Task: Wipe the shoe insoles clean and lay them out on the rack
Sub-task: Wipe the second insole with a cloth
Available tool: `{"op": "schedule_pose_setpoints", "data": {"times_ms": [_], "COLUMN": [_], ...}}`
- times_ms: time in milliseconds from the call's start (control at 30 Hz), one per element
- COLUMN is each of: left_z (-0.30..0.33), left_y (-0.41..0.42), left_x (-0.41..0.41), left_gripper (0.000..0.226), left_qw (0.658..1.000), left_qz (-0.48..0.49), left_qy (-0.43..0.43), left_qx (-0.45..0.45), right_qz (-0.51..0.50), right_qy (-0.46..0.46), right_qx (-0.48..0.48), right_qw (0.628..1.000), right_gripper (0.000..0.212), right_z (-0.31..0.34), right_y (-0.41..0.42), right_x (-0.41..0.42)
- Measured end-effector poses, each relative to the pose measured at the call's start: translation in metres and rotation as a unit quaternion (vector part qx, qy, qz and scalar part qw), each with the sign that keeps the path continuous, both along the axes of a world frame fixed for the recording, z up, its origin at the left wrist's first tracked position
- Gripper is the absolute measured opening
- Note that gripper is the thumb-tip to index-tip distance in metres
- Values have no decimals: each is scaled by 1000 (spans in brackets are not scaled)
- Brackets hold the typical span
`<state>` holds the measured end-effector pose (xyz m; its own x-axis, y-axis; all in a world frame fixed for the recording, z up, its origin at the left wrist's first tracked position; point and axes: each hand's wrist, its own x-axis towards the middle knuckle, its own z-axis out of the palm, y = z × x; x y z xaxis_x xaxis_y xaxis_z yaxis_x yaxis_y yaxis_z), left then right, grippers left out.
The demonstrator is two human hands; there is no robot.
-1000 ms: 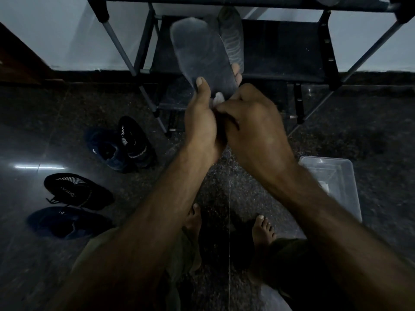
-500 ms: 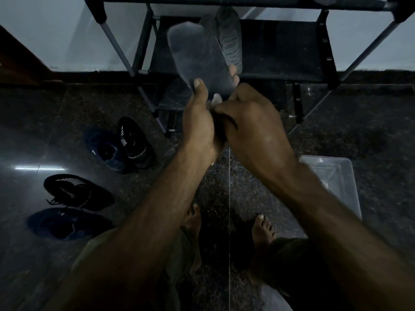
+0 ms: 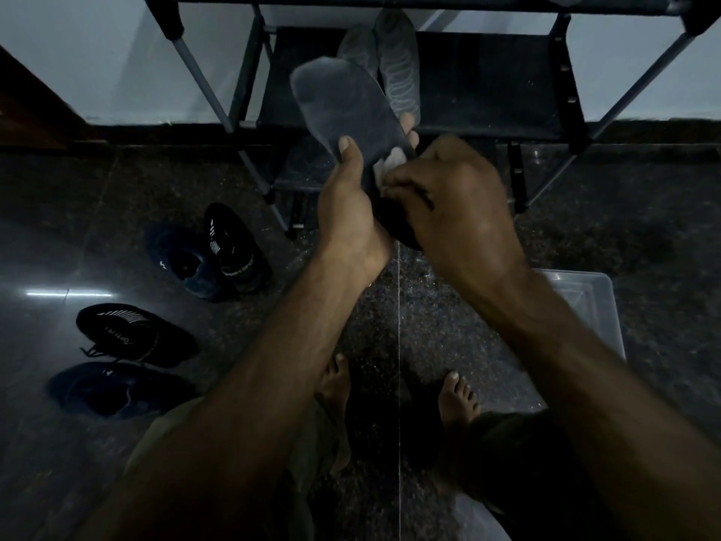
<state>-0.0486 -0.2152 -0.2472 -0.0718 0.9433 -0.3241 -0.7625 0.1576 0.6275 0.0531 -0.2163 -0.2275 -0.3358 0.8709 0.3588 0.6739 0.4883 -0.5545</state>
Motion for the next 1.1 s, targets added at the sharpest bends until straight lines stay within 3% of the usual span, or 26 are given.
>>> {"op": "schedule_pose_setpoints", "data": {"times_ms": [133,333,567,767,1100], "left_z": [2,1,5,5,5], "left_y": [2,0,2,2,3], "left_x": [0,-4,-1,-5,-6], "left_gripper": [62,58,59,59,60], "left_qw": [1000,999,998,999,998], "left_qz": [6,11,26,21,2], "left_qy": [22,44,44,31,63], "left_qx": [-12,-27,-35,-34,-21], "right_qz": [-54,65,-30,43,-17], "right_qy": [4,6,18,54,73], "right_qx": [-4,7,-33,-59,-79], "right_qw": [999,998,999,996,994], "right_gripper": [16,26,14,12,11], "right_z": [-3,5,-3,-2,-3], "right_y": [10,-6,13,5,11], "right_x": [16,-8,20,6,16]}}
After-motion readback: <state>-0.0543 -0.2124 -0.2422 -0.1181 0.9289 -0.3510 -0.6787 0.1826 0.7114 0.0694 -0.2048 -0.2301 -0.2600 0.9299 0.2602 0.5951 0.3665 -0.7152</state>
